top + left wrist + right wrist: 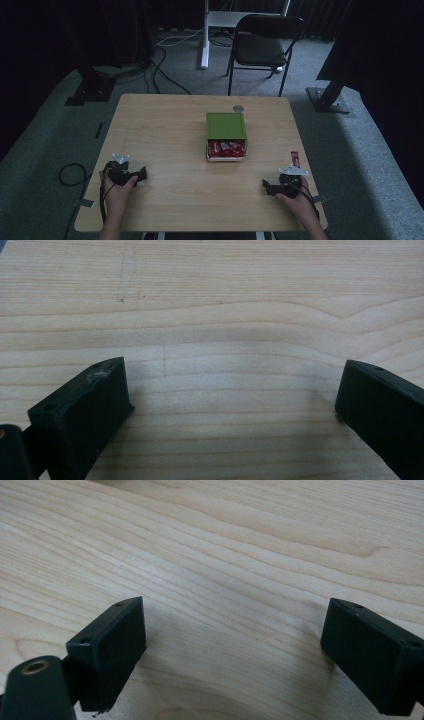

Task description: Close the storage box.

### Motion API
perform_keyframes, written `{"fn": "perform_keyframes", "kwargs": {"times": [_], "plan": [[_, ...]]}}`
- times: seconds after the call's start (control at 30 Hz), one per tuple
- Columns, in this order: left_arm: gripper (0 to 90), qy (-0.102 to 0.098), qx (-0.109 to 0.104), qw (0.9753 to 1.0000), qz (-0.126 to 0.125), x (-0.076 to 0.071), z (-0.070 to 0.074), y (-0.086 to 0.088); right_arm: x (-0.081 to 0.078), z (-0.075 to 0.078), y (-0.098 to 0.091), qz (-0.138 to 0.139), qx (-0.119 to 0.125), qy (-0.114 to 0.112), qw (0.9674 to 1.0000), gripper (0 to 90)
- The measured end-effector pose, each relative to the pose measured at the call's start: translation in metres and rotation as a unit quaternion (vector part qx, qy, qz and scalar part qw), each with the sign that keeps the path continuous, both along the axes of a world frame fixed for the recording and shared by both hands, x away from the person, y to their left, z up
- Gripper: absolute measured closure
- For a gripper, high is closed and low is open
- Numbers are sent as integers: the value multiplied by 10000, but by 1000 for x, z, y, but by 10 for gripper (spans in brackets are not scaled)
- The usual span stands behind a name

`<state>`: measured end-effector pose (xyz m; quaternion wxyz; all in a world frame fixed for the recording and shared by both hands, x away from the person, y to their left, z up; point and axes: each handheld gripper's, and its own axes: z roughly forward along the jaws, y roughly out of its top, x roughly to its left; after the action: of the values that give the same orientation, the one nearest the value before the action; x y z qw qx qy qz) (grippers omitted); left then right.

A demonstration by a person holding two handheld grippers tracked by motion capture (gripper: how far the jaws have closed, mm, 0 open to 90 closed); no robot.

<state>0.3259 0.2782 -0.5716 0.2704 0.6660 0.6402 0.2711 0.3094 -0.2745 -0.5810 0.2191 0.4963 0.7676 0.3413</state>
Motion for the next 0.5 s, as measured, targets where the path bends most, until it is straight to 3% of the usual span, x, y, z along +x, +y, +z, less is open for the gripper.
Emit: {"fn": "perform_keyframes", "kwargs": {"times": [0.5], "plan": [[19,-10,-11,9993,368,3,0,-5,0,0,0,0,3,2,10000,101]]}}
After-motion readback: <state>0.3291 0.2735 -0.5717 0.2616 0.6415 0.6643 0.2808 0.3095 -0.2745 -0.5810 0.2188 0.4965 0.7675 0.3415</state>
